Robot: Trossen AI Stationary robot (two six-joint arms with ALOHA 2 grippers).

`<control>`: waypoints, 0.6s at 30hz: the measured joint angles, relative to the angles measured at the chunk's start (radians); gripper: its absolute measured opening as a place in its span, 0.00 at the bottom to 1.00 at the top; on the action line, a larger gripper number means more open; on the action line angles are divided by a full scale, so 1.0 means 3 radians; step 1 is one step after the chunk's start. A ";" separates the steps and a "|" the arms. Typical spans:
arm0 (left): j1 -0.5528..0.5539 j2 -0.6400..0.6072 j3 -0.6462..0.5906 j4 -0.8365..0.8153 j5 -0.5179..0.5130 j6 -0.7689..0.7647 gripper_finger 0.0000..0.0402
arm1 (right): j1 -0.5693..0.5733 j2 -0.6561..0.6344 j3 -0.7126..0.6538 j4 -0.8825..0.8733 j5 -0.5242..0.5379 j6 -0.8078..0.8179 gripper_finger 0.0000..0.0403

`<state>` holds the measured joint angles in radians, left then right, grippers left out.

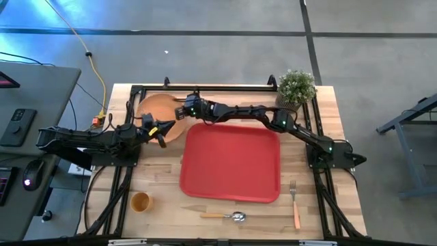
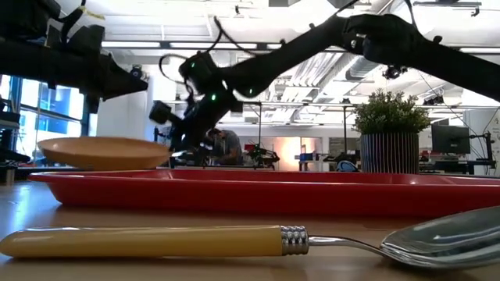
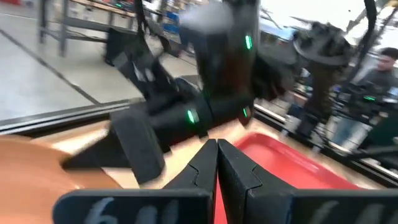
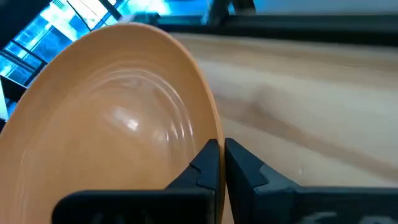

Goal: Pick and place plate/cup/fork/spoon on tray
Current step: Put the orange plate on the center of the red serving tray

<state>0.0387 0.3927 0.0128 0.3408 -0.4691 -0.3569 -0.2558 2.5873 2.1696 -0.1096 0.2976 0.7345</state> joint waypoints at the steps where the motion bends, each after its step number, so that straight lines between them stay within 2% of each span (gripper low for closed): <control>1: 0.0000 0.0000 0.0000 0.0000 0.0062 0.0000 0.01 | -0.0006 -0.0048 0.0000 -0.0027 -0.0002 -0.0050 0.01; 3: 0.0000 0.0000 0.0000 0.0000 0.0182 -0.0005 0.01 | -0.0020 -0.0154 0.0000 -0.0153 -0.0017 -0.0182 0.01; 8: -0.0038 0.0000 0.0000 0.0002 0.0486 -0.0028 0.01 | -0.0027 -0.0493 0.0000 -0.0882 -0.0052 -0.0551 0.00; 13: -0.0194 -0.0001 0.0000 0.0029 0.0464 0.0043 0.00 | -0.0081 -0.0781 0.0000 -0.1460 -0.0347 -0.0914 0.00; 18: -0.0371 -0.0001 0.0000 0.0060 0.0341 0.0159 0.00 | -0.0153 -0.1022 -0.0068 -0.2152 -0.0369 -0.1185 0.00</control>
<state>-0.0725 0.3923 0.0128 0.3588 -0.3667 -0.3091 -0.3016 2.2808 2.1493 -0.7553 0.1870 0.3789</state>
